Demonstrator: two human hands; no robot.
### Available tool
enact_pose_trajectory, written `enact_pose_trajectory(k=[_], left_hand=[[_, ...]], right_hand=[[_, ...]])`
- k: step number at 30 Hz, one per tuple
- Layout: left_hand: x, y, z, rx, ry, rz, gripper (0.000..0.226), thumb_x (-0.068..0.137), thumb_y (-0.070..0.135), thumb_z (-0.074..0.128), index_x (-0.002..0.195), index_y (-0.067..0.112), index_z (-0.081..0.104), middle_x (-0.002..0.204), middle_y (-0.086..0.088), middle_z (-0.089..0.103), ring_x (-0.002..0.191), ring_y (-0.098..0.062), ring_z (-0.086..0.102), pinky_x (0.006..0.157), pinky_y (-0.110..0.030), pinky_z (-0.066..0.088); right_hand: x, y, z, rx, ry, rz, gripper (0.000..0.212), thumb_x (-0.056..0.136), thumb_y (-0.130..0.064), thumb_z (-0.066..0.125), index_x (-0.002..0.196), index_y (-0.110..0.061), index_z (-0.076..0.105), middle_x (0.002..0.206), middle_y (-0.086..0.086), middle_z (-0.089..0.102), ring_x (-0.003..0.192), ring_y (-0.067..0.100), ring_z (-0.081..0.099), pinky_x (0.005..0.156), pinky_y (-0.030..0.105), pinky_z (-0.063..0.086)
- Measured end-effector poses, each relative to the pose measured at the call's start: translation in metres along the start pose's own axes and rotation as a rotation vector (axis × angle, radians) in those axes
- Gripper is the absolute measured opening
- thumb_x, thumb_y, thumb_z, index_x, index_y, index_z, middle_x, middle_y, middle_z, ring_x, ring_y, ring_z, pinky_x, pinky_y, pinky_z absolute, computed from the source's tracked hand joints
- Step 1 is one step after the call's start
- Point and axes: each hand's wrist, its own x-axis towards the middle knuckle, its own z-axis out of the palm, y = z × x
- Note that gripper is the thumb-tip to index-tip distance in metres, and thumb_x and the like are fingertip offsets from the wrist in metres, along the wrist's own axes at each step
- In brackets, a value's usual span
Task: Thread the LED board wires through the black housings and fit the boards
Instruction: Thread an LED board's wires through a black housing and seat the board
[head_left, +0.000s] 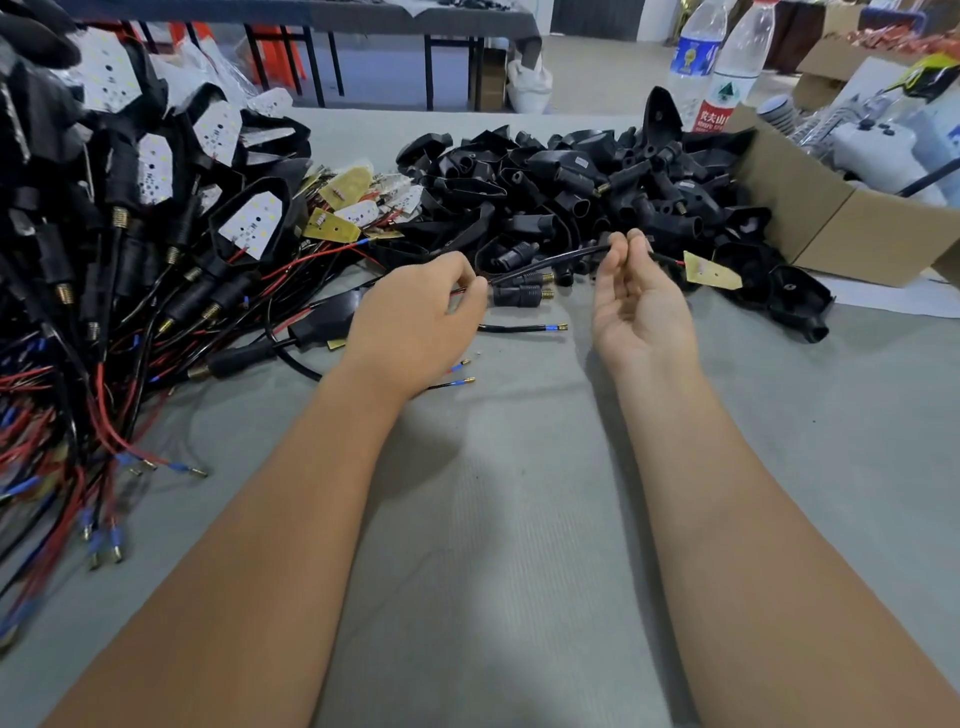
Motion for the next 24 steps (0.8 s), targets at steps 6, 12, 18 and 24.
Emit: enact_pose_trajectory(k=[6,12,18,24], left_hand=[[0.0,0.007,0.004,0.032,-0.054,0.08,0.033,0.101,0.035,0.041,0.076,0.013,0.044,0.061,0.001,0.046,0.067,-0.026,0.048,0.057,-0.035,0.028],[-0.002,0.002,0.013,0.084,-0.084,0.12,0.027,0.102,0.035,0.039,0.087,0.016,0.051,0.063,0.003,0.046,0.073,-0.027,0.051,0.058,-0.035,0.028],[0.003,-0.004,0.015,-0.023,-0.068,-0.03,0.023,0.101,0.039,0.039,0.088,0.025,0.052,0.063,0.003,0.055,0.07,-0.022,0.055,0.055,-0.034,0.032],[0.013,-0.01,0.021,-0.134,-0.152,-0.128,0.022,0.097,0.037,0.046,0.083,0.027,0.06,0.063,0.007,0.055,0.064,-0.011,0.052,0.059,-0.032,0.038]], right_hand=[[-0.002,-0.006,-0.003,0.082,0.008,-0.075,0.008,0.095,0.002,0.056,0.092,0.004,0.063,0.086,0.013,0.064,0.069,0.014,0.065,0.059,0.018,0.057],[0.004,-0.014,-0.006,0.023,-0.084,-0.079,0.01,0.096,-0.002,0.054,0.099,0.001,0.064,0.081,0.011,0.067,0.061,0.012,0.063,0.062,0.019,0.055],[0.02,-0.009,0.007,-1.078,-0.231,-0.259,0.062,0.083,0.014,0.041,0.131,-0.023,0.052,0.119,0.005,0.063,0.092,0.012,0.06,0.073,0.022,0.05],[0.065,-0.047,0.006,-2.285,0.122,-0.673,0.061,0.091,-0.033,0.053,0.149,-0.036,0.034,0.16,0.015,0.015,0.145,0.037,0.01,0.117,0.048,0.008]])
